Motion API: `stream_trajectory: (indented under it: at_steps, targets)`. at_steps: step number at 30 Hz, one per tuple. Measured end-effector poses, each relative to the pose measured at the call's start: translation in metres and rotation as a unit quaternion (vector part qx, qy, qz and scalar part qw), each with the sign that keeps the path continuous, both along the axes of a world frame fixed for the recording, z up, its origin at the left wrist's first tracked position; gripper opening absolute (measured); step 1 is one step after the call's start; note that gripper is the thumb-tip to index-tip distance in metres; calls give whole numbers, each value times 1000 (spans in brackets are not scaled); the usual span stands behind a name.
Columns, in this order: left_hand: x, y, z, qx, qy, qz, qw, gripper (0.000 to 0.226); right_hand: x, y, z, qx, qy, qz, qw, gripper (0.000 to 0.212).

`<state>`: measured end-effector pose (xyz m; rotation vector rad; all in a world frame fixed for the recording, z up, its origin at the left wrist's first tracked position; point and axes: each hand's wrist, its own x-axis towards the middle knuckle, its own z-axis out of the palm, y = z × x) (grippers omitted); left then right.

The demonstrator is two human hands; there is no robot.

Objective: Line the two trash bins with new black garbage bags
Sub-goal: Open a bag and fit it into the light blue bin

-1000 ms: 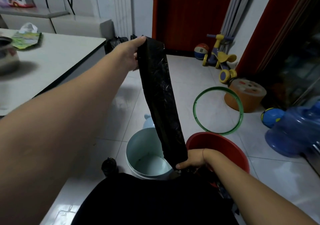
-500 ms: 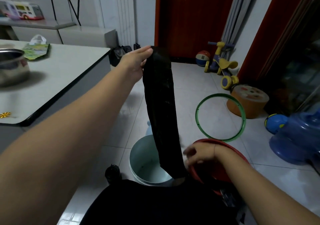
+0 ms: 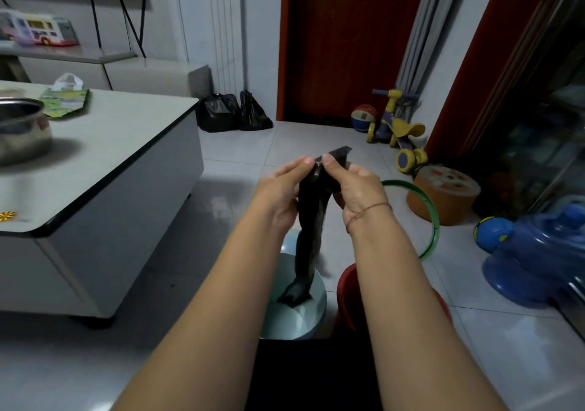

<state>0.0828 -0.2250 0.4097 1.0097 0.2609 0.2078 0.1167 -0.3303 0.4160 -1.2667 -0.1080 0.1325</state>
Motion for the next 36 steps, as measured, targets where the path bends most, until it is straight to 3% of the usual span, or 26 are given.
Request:
stream_trajectory:
  at_steps: [2,7,13,18,23,27,31,36]
  targets:
    - [-8,-3,-13,24,17,-27,999,33,-5,0,-15,-21,-43,-12,999,11]
    - [-16,4,-28,69,-4,-42,997,20,-8,-6,-32,-105,-118,18,987,13]
    - [-13,8,-29,91,-14,-5,996,10,-9,-8,-37,-165,-87,47,981,18]
    - [-12,8,-29,46,0,28,999,17,-11,-11,-31,-247,-163,-132,946,39]
    - [-11,5,-21,-54,-9,11,998,33,-22,-1,-31,-234,-166,0,958,21]
    - [-10,6,-21,-78,-22,-19,997,22,-20,-3,-30,-192,-178,-13,965,13]
    - [-10,9,-23,11,-21,-39,999,14,-18,-7,-27,-149,-160,-32,975,16]
    - [-13,12,-22,94,-32,-45,994,15,-20,-10,-25,-208,-219,-41,953,15]
